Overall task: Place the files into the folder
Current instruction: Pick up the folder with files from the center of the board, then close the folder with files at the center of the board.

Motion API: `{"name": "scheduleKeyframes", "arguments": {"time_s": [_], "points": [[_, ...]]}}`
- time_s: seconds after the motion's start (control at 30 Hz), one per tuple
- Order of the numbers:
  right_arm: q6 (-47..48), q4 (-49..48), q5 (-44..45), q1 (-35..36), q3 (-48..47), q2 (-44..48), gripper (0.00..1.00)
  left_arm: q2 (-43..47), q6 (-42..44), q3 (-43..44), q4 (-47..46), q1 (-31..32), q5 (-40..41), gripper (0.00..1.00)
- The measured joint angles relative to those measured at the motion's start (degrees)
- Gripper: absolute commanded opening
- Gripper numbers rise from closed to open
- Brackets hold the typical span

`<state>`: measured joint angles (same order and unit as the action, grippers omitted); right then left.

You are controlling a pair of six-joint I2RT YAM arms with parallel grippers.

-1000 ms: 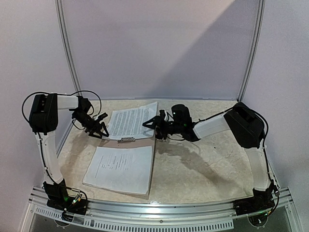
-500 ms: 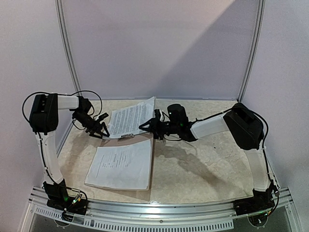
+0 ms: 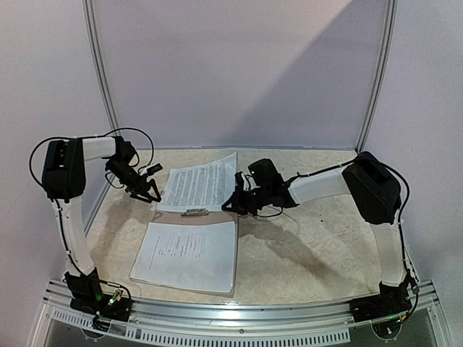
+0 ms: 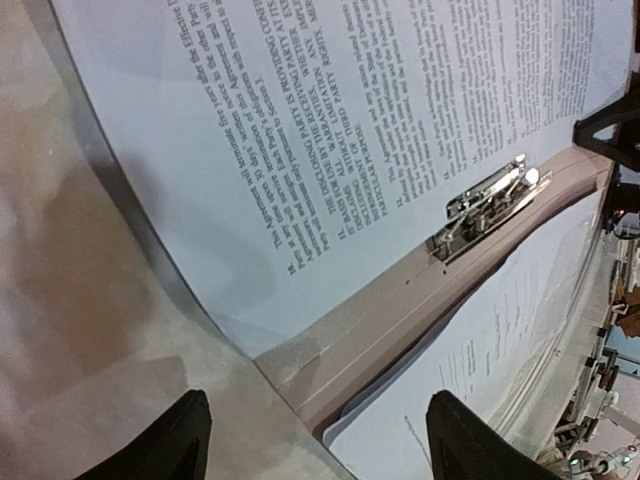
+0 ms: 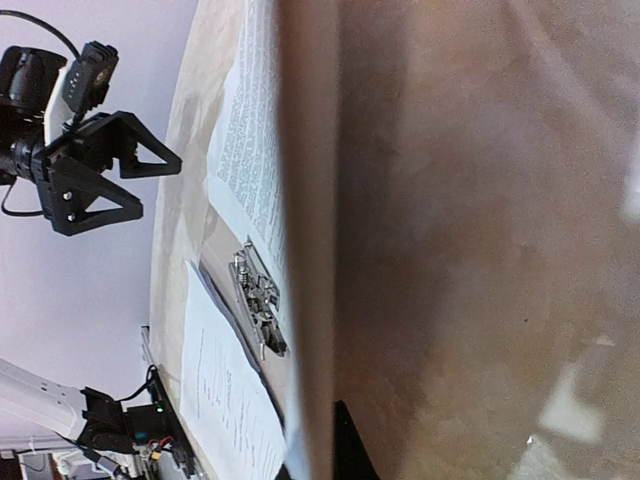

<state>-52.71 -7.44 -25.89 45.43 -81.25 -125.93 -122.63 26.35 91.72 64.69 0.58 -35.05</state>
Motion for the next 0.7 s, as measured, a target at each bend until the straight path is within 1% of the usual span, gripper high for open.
{"name": "scheduleKeyframes", "arguments": {"time_s": [0.07, 0.2, 0.27, 0.5, 0.6, 0.7], "points": [[2.78, 2.73, 2.29, -0.02, 0.04, 2.1, 0.0, 1.42, 1.14, 0.39, 0.92, -0.13, 0.0, 0.76], [9.11, 7.74, 10.91, 0.07, 1.53, 8.55, 0.0, 4.72, 2.71, 1.03, 2.67, -1.03, -0.22, 0.77], [12.7, 10.14, 17.0, 0.09, 2.21, 12.26, 0.0, 6.14, 3.26, 1.29, 3.13, -1.88, -0.35, 0.77], [24.79, 15.45, 43.23, 0.04, 5.29, 24.35, 0.0, 8.61, 4.04, 1.57, 3.69, -4.42, -0.48, 0.77], [29.57, 17.42, 50.66, 0.68, 5.62, 25.94, 0.0, 8.61, 4.09, 1.57, 3.72, -4.7, -0.5, 0.77], [35.58, 20.46, 57.07, 3.1, 5.57, 24.9, 0.0, 8.61, 4.09, 1.57, 3.72, -4.76, -0.55, 0.77]]}}
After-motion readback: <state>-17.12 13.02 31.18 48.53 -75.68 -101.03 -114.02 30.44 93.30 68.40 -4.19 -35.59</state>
